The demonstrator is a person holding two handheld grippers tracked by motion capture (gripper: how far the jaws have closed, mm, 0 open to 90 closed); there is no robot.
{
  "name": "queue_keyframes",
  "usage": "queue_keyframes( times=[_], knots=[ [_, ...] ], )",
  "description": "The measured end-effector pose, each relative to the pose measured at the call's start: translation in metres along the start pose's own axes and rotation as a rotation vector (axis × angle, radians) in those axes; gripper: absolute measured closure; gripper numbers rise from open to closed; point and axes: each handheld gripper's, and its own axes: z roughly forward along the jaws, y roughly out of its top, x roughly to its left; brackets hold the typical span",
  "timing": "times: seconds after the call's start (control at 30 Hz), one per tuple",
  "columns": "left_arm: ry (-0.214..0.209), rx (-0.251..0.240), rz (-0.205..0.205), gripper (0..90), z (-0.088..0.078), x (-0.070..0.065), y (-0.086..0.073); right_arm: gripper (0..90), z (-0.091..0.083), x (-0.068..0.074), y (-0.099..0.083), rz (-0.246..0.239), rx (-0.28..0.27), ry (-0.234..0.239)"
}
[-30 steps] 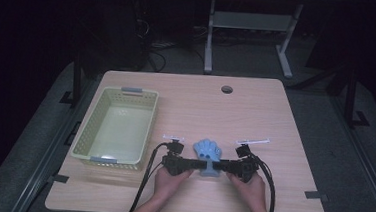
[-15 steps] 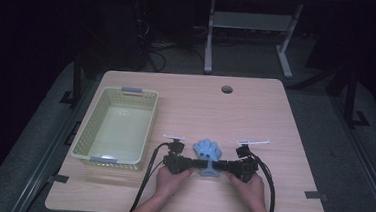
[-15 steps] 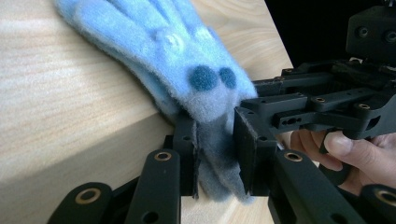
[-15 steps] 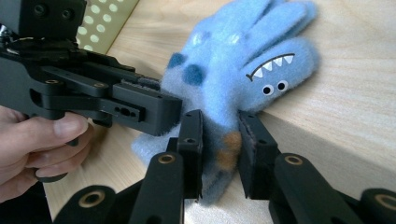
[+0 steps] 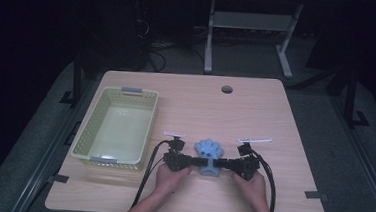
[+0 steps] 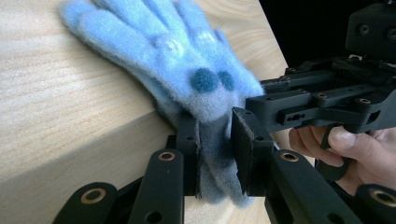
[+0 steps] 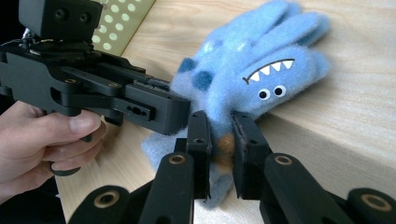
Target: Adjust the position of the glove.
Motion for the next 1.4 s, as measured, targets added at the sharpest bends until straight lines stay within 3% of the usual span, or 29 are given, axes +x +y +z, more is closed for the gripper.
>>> queue_keyframes(
  times=[0.7,0.83,0.87,0.9,0.97,1.03,1.2,1.4],
  knots=[
    [0.008,-0.01,0.027,78.8,-0.005,-0.006,0.004,80.1,-0.003,0.009,0.006,-0.013,-0.015,-0.005],
    [0.03,0.018,0.034,77.3,-0.001,-0.005,0.002,80.1,0.001,0.009,0.004,-0.011,0.001,-0.018],
    [0.028,0.024,0.025,71.3,-0.001,-0.005,0.002,80.1,0.001,0.006,0.003,-0.008,-0.001,-0.029],
    [0.027,0.031,0.022,71.3,-0.002,-0.004,0.003,80.1,0.001,0.006,0.003,-0.008,-0.001,-0.029],
    [0.045,0.038,0.02,59.6,-0.003,-0.005,0.002,80.1,0.001,0.003,0.0,0.011,0.001,-0.035],
    [0.033,0.045,0.003,54.8,-0.004,-0.005,0.0,80.0,0.001,0.003,0.0,0.004,0.001,-0.043],
    [-0.009,0.058,-0.049,53.8,-0.002,-0.004,-0.002,78.5,0.001,0.001,-0.004,0.026,-0.011,-0.059],
    [-0.012,0.048,-0.075,58.9,0.003,-0.006,-0.006,78.2,0.001,0.0,-0.011,0.041,-0.031,-0.055]
  ],
)
